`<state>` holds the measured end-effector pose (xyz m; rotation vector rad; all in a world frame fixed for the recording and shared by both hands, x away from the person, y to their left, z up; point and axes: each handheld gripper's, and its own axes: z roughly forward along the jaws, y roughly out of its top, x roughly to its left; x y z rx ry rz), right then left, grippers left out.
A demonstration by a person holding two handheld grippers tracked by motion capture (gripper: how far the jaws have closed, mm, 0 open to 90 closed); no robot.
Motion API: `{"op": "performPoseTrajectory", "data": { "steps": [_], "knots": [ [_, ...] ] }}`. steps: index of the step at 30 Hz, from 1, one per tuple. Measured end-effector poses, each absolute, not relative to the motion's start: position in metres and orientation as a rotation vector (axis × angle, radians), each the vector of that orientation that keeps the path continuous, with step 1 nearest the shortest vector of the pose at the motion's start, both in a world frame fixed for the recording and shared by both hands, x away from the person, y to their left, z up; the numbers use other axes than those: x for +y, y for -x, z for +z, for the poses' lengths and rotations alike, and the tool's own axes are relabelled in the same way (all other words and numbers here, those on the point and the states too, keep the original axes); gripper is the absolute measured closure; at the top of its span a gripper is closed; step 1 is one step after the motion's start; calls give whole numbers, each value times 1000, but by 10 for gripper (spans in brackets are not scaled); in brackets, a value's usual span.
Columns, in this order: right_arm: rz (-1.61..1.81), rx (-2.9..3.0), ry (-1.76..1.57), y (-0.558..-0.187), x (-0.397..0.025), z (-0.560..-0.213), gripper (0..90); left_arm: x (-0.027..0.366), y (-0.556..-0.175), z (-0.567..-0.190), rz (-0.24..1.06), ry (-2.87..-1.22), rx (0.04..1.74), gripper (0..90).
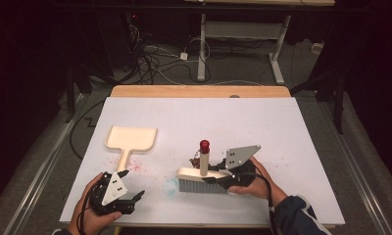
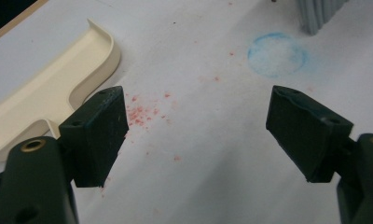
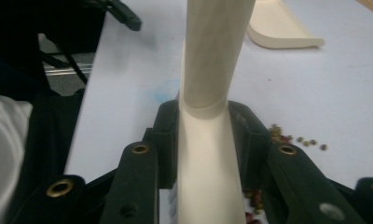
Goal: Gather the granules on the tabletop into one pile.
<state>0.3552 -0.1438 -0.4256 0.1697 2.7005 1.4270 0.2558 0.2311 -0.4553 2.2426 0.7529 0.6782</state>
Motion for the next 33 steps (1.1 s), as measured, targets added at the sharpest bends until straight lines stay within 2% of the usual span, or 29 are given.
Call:
{"op": "performPoseTrajectory", "data": {
  "steps": [6,20,26,33],
  "knots": [
    [1457,2683,-180,-378,-141,-428,672,231,-256,-456,670,-2243,757,199],
    [1523,2520,-260,-379,-151,-403,679,231,-257,-456,670,-2240,762,199],
    [1375,2416,-332,-397,-151,-397,680,231,-258,-456,667,-2248,763,199],
    [1278,2368,-380,-426,-142,-411,680,231,-259,-458,660,-2247,768,199]
  ]
}}
